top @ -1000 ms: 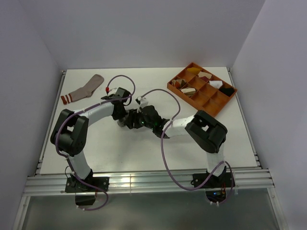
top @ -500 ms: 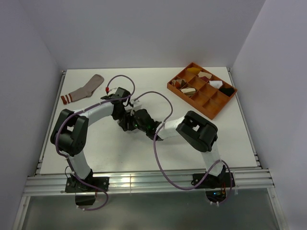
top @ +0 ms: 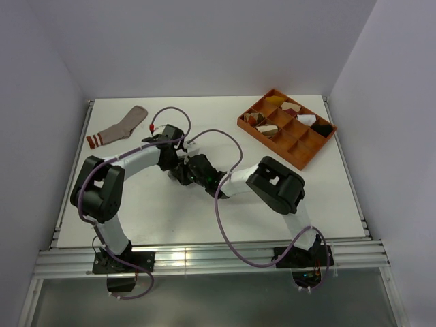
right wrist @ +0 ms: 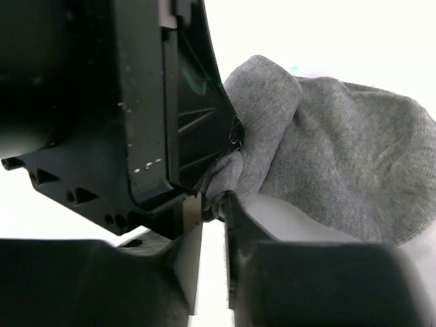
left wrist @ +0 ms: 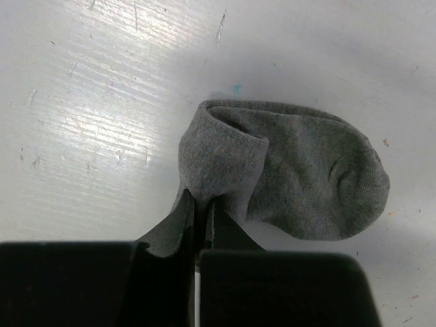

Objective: Roll the socks
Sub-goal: Roll the sock at the center of the board.

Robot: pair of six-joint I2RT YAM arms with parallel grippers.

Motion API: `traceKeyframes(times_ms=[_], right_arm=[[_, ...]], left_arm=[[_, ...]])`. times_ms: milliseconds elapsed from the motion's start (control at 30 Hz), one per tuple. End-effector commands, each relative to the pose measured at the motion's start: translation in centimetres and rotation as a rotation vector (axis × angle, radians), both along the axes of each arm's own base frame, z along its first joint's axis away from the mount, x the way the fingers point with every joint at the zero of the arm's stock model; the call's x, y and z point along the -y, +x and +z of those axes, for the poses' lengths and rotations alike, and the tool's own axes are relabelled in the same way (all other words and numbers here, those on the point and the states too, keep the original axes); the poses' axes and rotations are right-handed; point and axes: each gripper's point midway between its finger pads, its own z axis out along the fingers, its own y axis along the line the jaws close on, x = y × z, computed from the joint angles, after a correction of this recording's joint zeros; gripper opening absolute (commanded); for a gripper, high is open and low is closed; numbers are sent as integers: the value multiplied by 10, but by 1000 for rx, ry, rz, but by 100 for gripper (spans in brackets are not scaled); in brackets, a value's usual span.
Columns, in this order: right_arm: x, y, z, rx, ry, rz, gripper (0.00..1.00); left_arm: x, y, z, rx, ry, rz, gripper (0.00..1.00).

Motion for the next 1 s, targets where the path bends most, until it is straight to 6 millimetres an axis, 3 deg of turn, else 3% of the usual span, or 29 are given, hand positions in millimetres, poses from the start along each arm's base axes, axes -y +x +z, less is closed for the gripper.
traceKeyframes(times_ms=[0,100,167,267,300,400,567,600,767,967], right_arm=[[0,1,-6,-20,12,-7,10],[8,0,-12,-62,30,-9,0],[14,1,-12,-83,47,-2,0],[18,1,-14,-116,64,25,0],[19,1,-14,-126,71,33,0],[21,-1,-13,-145,93,98,0],[25,-8,-6,-166,145,193,0],[29,-3,-5,-168,154,190,0],[30,-1,-9,-197,155,223,0],[27,-1,-10,-217,155,266,0]], left_arm=[[15,-27,-23,-115,-74,-40,1],[16,-24,-18,-98,-104,-39,8],[16,-20,-12,-78,-124,-34,16],[16,-14,-1,-41,-154,-29,37],[16,-14,0,-33,-161,-32,55],[15,-11,12,5,-201,-24,68],[7,-2,31,110,-319,15,68],[3,-9,23,104,-341,26,68],[-6,-7,26,176,-486,64,66],[4,-11,21,216,-580,45,66]])
